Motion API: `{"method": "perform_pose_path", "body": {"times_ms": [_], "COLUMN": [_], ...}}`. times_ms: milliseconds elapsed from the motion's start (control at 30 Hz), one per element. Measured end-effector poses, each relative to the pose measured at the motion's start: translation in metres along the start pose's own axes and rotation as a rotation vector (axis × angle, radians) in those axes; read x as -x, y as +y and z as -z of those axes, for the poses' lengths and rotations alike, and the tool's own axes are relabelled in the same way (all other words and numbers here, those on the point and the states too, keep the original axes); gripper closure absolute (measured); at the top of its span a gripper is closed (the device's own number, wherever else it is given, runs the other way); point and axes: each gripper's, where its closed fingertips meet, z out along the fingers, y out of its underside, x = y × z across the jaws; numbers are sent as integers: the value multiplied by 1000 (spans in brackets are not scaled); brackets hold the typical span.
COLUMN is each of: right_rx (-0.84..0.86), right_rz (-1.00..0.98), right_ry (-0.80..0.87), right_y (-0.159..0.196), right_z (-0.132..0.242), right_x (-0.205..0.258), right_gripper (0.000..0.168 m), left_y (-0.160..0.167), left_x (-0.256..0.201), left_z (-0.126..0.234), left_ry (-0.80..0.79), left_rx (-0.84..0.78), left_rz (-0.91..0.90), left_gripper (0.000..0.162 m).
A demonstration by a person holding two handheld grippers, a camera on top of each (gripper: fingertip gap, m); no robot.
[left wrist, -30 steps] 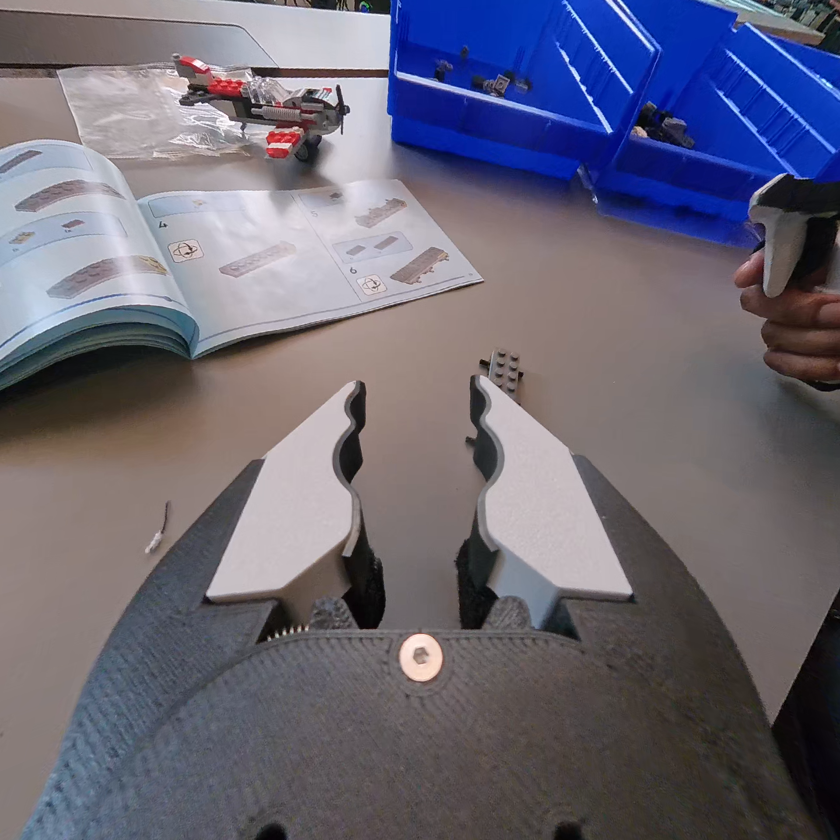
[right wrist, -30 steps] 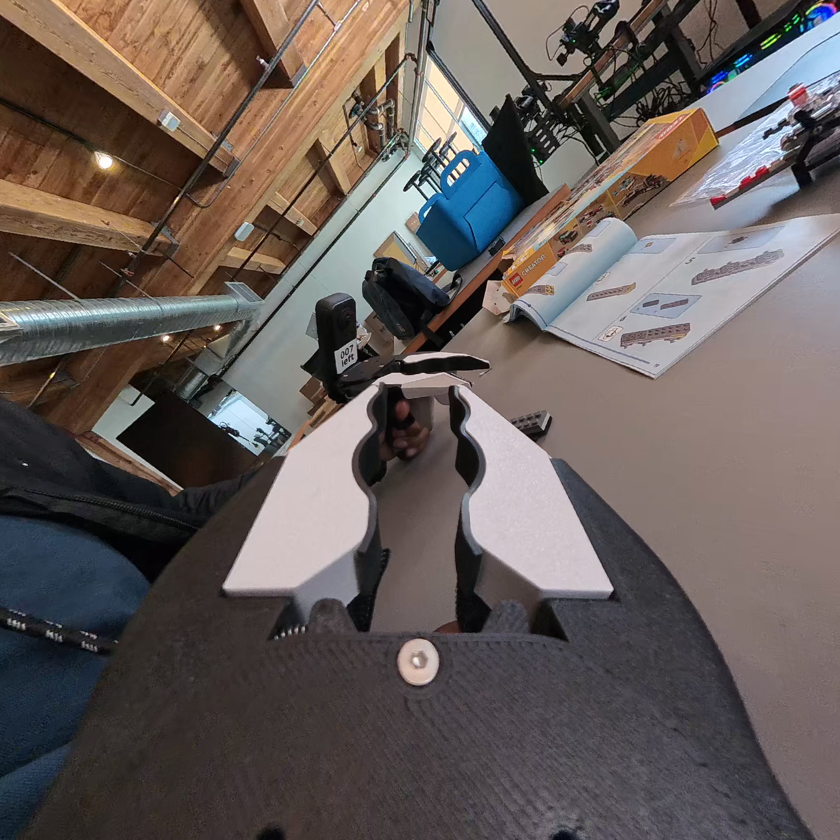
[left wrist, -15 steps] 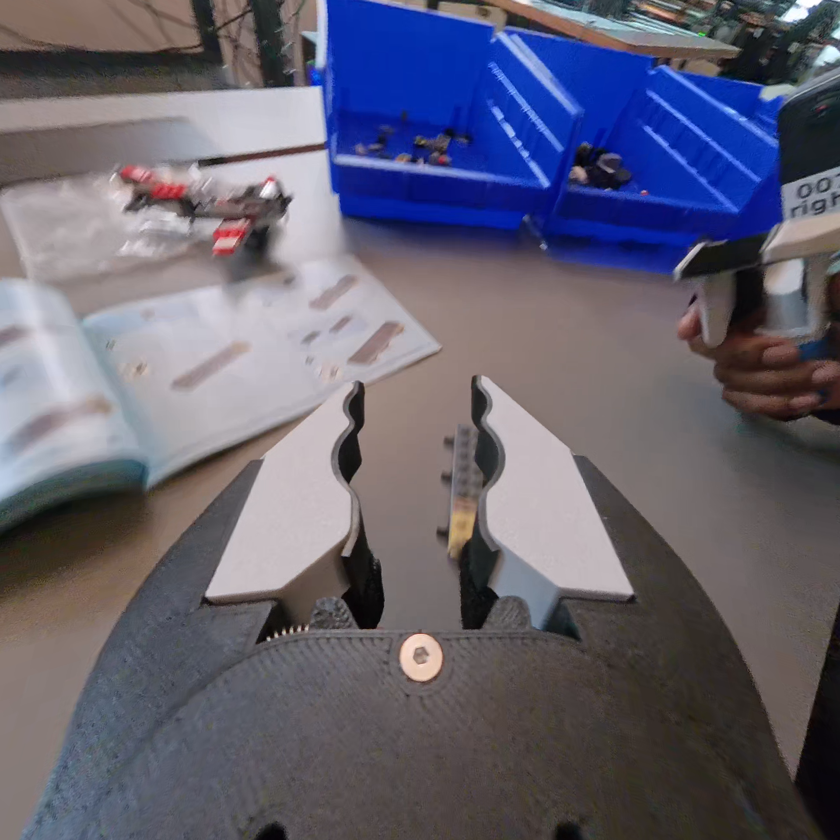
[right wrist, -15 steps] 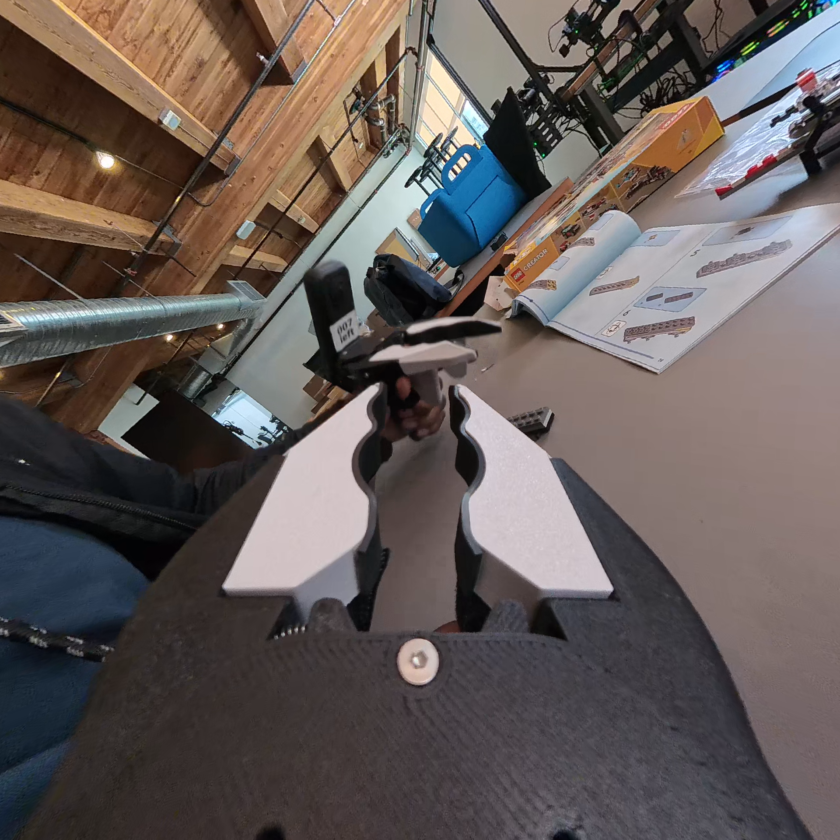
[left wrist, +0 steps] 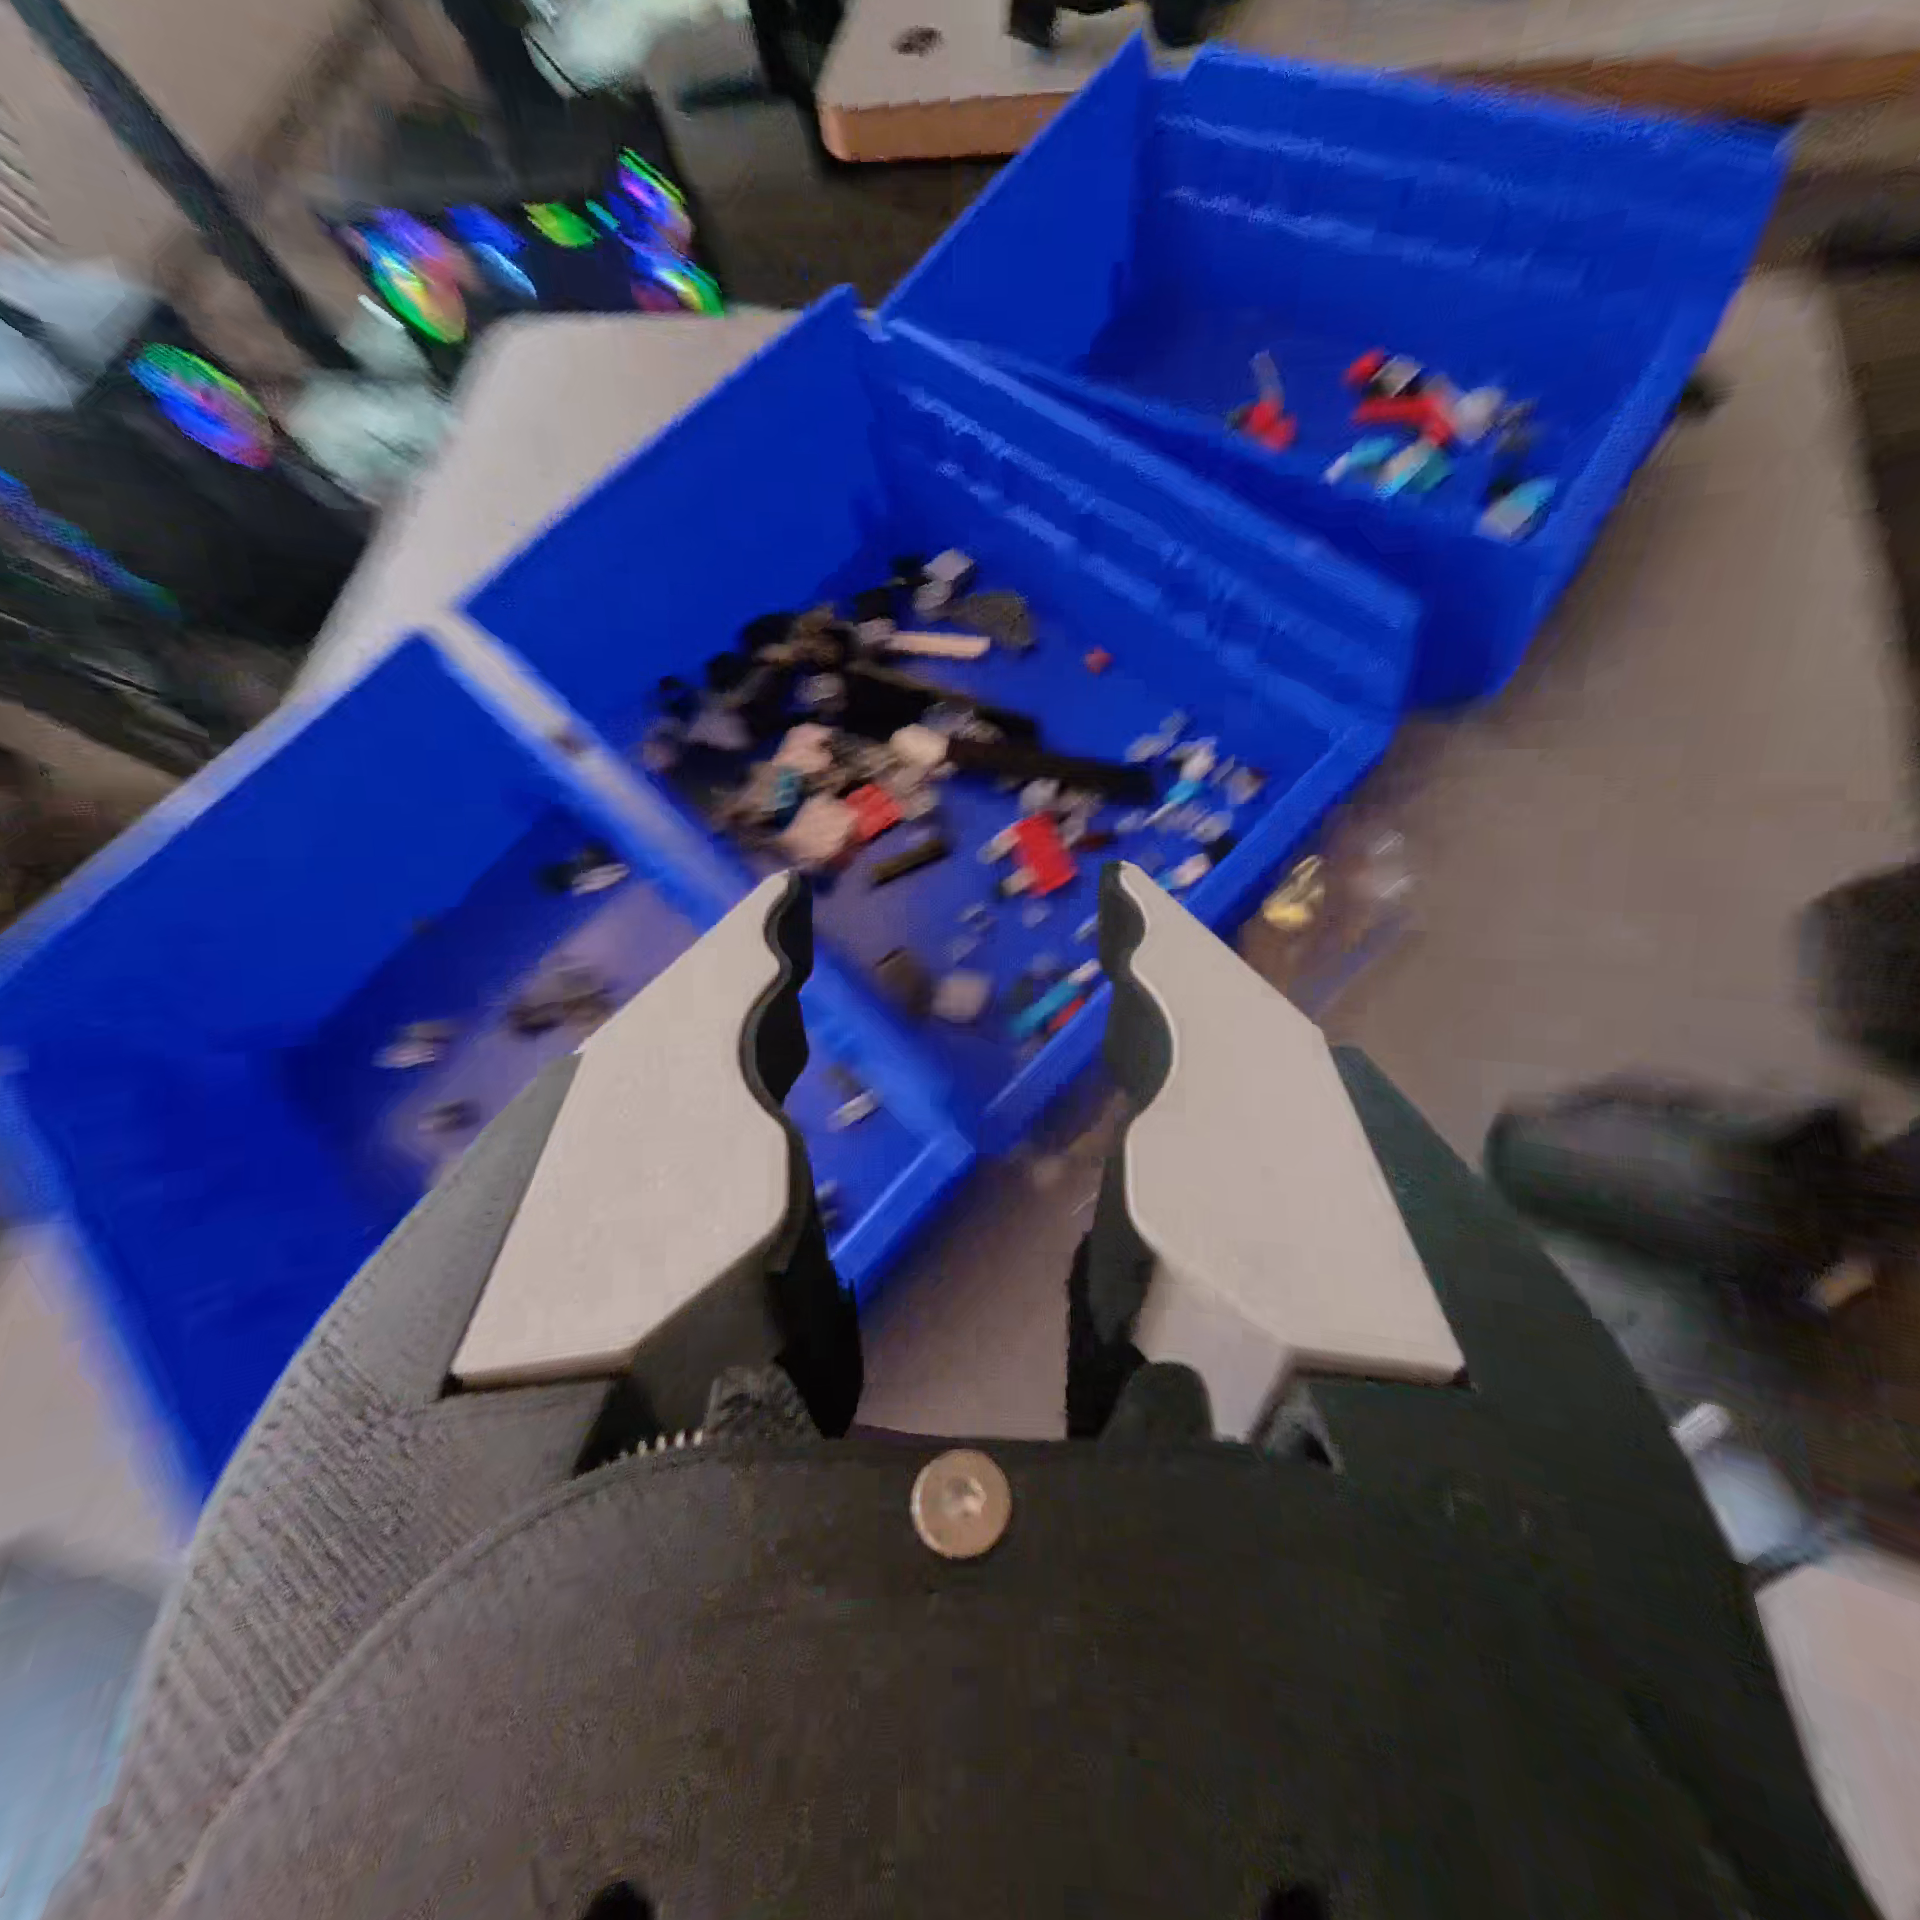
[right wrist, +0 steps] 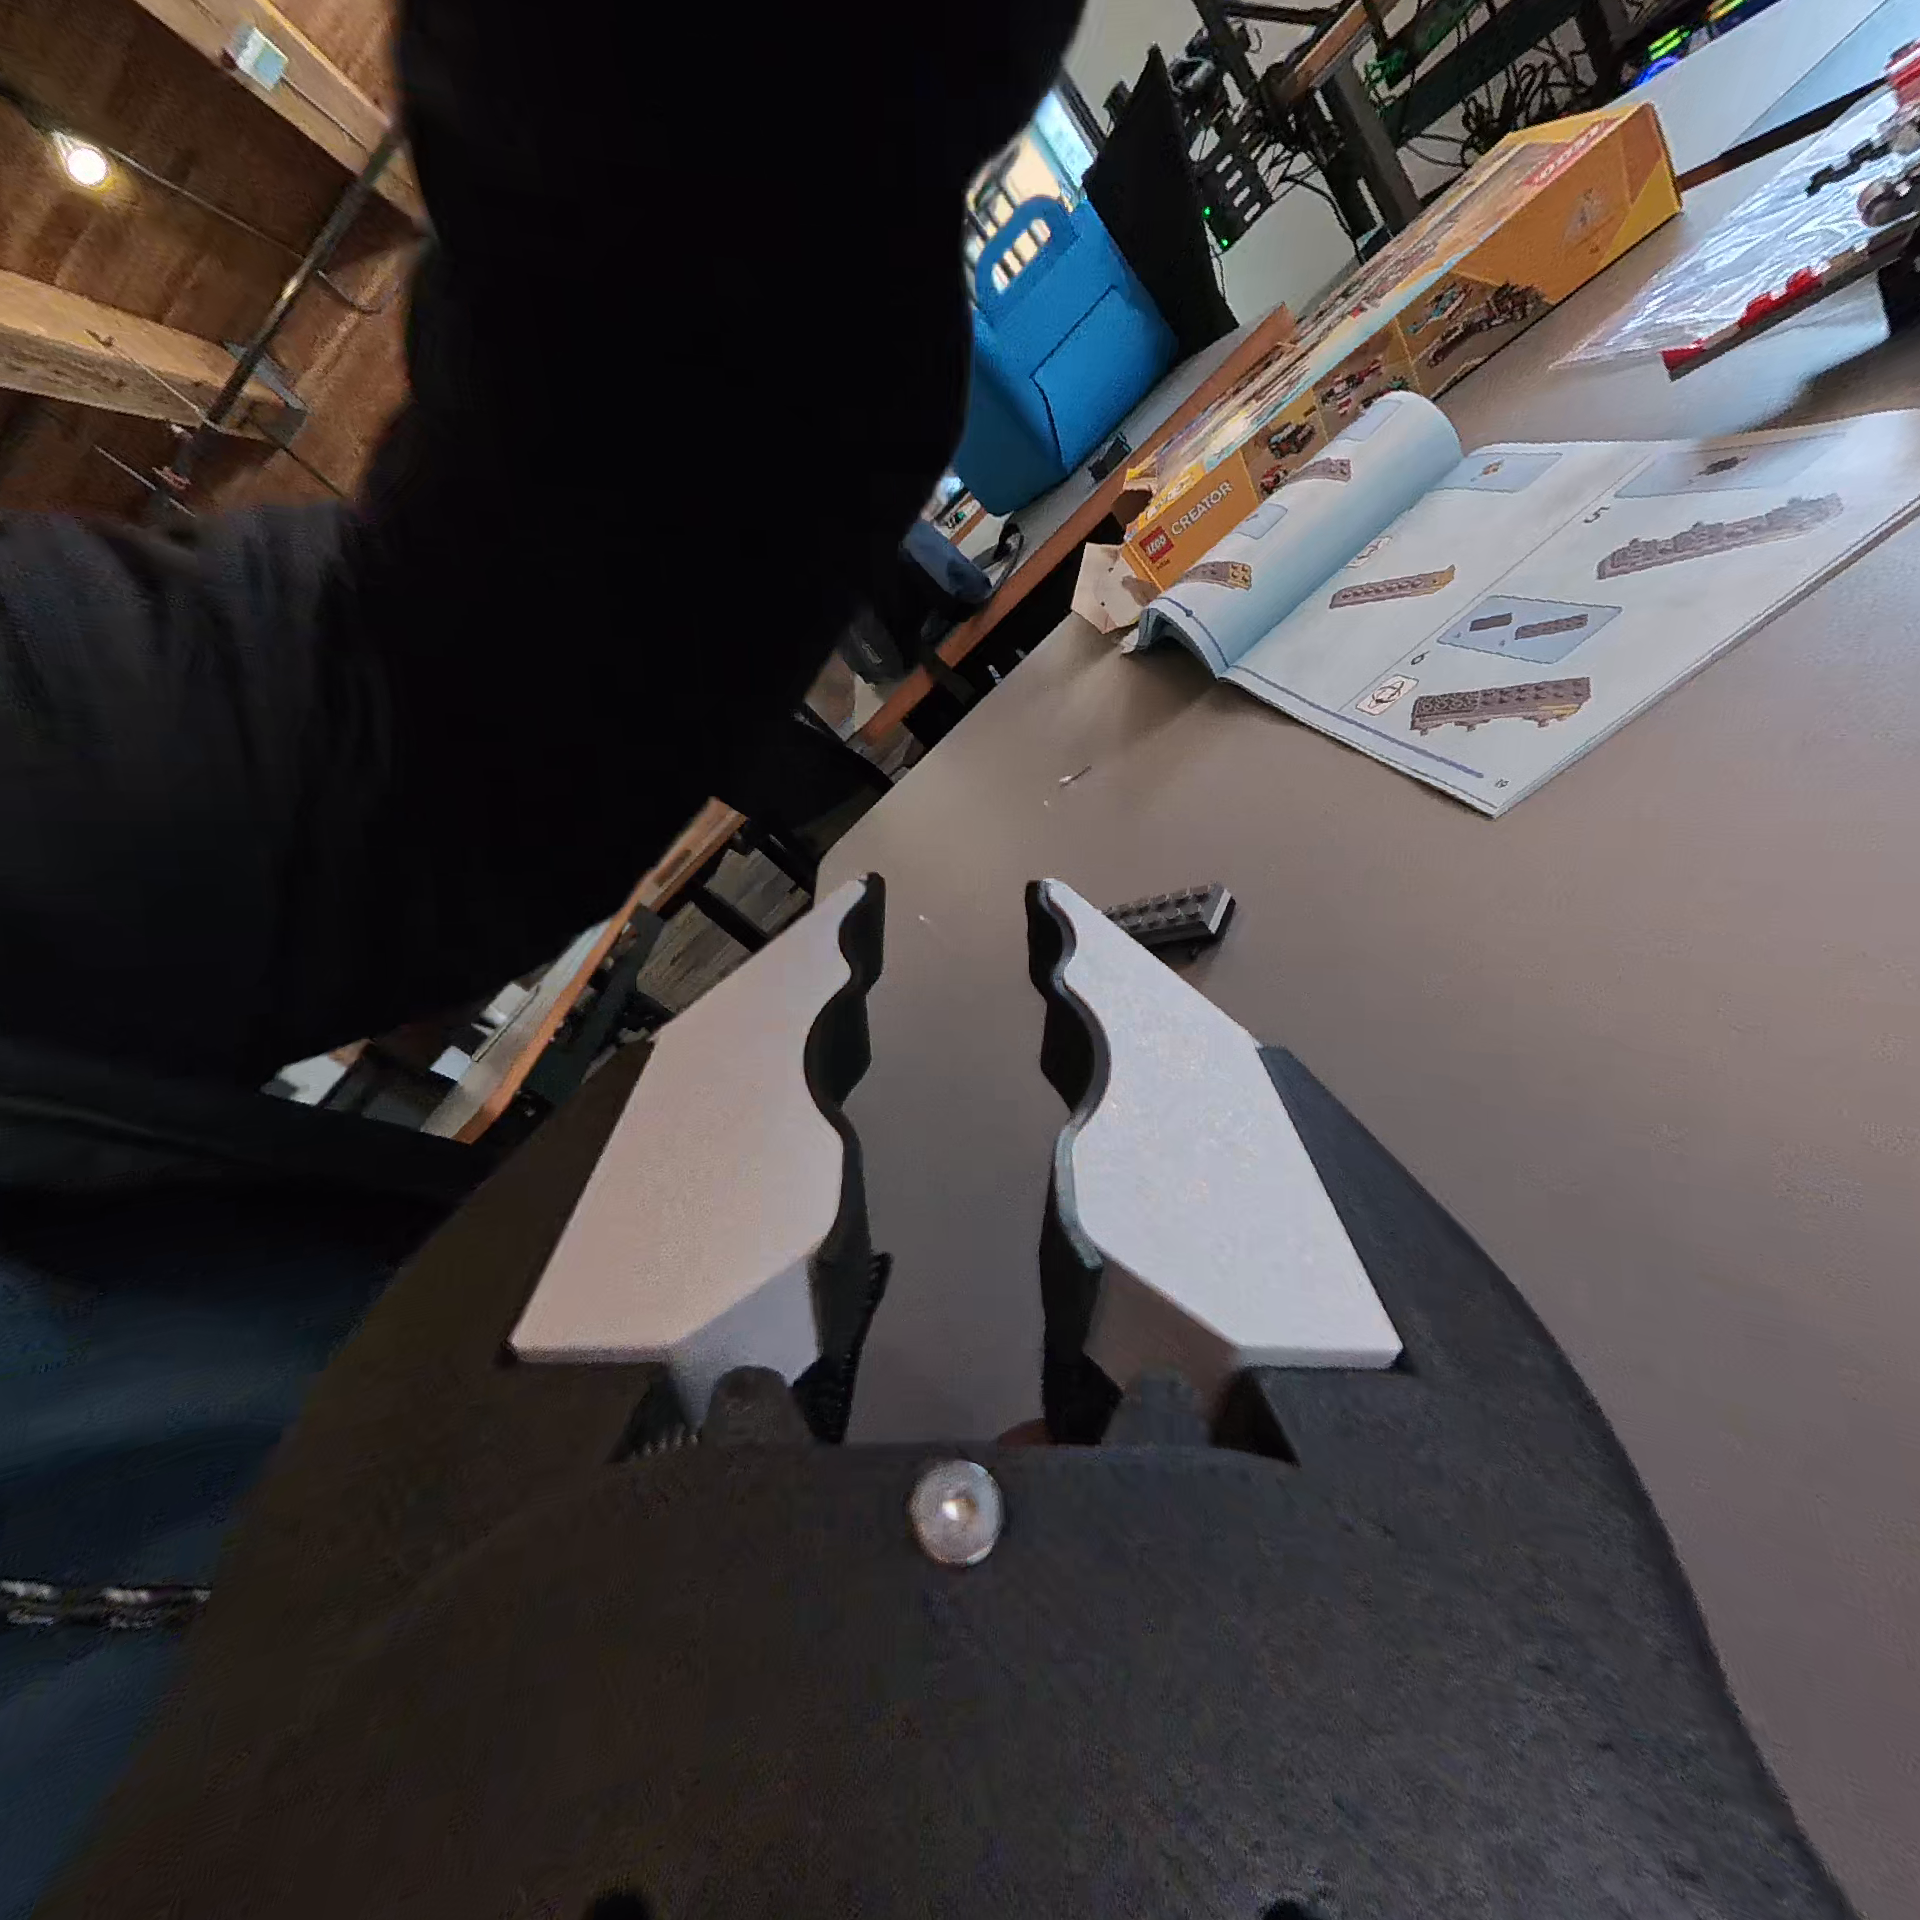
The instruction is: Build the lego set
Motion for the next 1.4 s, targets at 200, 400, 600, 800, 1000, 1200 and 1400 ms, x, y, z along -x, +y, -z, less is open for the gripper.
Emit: {"method": "perform_pose_path", "body": {"times_ms": [200,400,600,800,1000,1200,1400], "right_rx": [31,17,-30,-47,-52,-52,-44], "right_rz": [18,15,-30,-36,-37,-31,-38], "right_ry": [36,36,-23,-30,-4,0,-18], "right_y": [2,-4,-12,-16,-18,-19,-17], "right_z": [6,16,21,24,26,26,24], "right_x": [-6,-4,8,10,4,3,6], "right_gripper": [141,141,141,141,141,141,141], "left_y": [-21,30,41,51,64,45,11], "left_x": [5,29,59,91,105,88,80], "left_z": [-123,-191,-216,-228,-239,-258,-245], "left_ry": [41,-75,-272,-492,-597,-357,-201], "left_rx": [298,576,527,458,497,414,376], "left_rz": [162,267,510,684,731,892,959], "left_gripper": [103,103,103,111,121,113,116]}}
